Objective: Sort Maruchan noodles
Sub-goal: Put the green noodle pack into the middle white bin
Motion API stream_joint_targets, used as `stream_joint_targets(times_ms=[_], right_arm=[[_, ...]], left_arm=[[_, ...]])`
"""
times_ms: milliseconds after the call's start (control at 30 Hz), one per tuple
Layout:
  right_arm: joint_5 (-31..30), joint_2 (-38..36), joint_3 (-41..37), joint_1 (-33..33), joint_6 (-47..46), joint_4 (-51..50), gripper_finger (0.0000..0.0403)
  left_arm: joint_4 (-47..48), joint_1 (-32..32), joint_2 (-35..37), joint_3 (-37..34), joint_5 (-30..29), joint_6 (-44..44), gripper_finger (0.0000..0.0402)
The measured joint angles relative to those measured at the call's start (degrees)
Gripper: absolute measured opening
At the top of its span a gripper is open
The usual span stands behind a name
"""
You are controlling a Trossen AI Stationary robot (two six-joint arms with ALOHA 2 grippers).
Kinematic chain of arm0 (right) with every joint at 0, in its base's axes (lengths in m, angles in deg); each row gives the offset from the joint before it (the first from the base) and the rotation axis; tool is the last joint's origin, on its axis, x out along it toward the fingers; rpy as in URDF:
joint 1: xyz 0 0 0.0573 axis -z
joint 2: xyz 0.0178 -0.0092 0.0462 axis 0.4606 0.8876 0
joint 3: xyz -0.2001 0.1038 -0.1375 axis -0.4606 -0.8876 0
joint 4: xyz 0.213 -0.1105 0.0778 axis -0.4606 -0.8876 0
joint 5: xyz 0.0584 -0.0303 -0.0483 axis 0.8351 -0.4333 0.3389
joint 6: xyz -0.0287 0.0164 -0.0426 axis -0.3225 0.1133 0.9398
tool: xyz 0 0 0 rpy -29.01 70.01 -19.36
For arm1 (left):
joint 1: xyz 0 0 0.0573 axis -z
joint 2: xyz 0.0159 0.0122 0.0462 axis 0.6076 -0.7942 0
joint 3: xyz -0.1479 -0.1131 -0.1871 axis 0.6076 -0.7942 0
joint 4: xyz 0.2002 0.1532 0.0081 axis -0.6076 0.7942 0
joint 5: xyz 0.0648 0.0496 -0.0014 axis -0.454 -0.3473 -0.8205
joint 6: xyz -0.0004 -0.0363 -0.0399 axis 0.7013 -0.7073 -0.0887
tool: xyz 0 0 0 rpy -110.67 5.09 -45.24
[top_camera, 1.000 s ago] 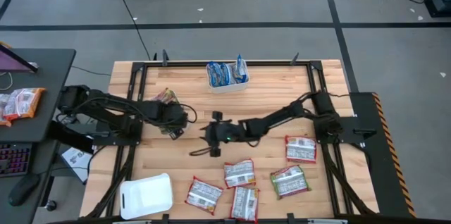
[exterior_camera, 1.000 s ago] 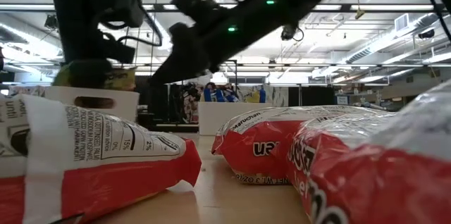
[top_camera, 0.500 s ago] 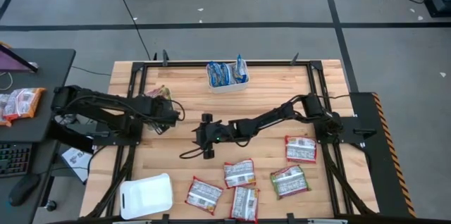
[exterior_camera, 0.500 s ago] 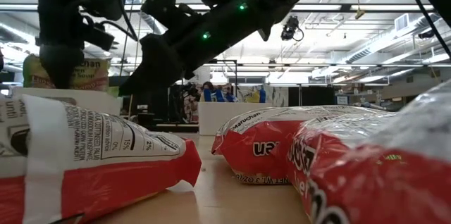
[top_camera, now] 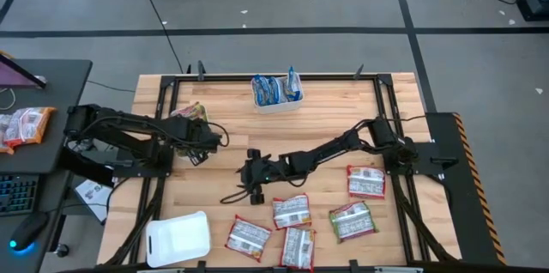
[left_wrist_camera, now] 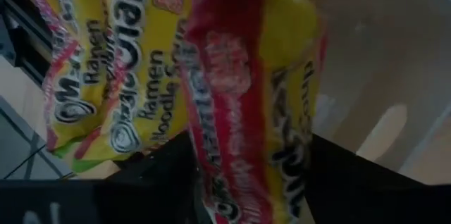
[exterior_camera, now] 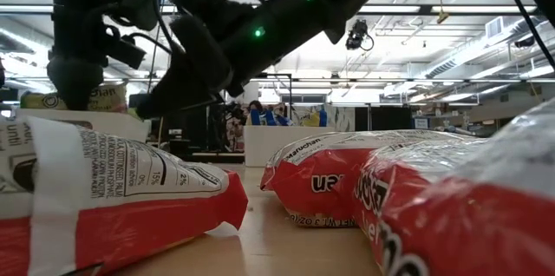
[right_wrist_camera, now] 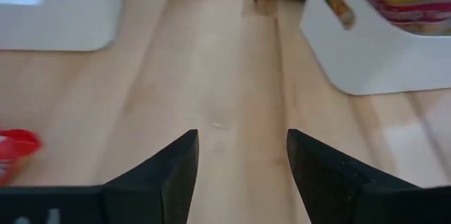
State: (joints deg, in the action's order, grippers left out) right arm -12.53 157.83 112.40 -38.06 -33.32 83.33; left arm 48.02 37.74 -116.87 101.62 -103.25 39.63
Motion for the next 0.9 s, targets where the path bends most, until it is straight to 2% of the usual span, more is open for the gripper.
stream_joint_targets(times_ms=[233, 400, 533, 633, 700, 800, 900], right_arm=[[-4.1, 0.0, 0.0, -4.6, -2.5, 0.0, 0.0224], [-7.1, 0.0, 0.0, -7.0, -4.7, 0.0, 0.0225], [-8.4, -0.4, 0.0, -8.2, -6.1, -1.2, 0.0224], [-11.0, -3.7, -0.1, -9.4, -8.2, -9.8, 0.0224], [-13.0, -8.2, -0.1, -10.7, -11.1, -20.1, 0.0224], [-14.7, -14.8, 0.0, -13.2, -17.6, -34.6, 0.0224], [-12.5, -19.5, 0.0, -16.0, -26.1, -47.2, 0.0224]], left_arm=[[6.9, -2.0, 0.1, 0.1, -6.5, -2.2, 0.0242], [8.0, -2.1, 0.1, 0.1, -6.7, -3.4, 0.0243], [8.1, -0.3, 0.1, 0.8, -3.1, -3.8, 0.0243], [10.2, 4.4, 0.2, 4.7, -0.7, -6.7, 0.024], [12.8, 9.3, 0.6, 8.8, -1.0, -10.0, 0.0235], [11.6, 18.2, 1.4, 14.2, -5.1, -14.4, 0.0225], [4.2, 26.9, 2.3, 16.7, -11.1, -15.0, 0.0215]])
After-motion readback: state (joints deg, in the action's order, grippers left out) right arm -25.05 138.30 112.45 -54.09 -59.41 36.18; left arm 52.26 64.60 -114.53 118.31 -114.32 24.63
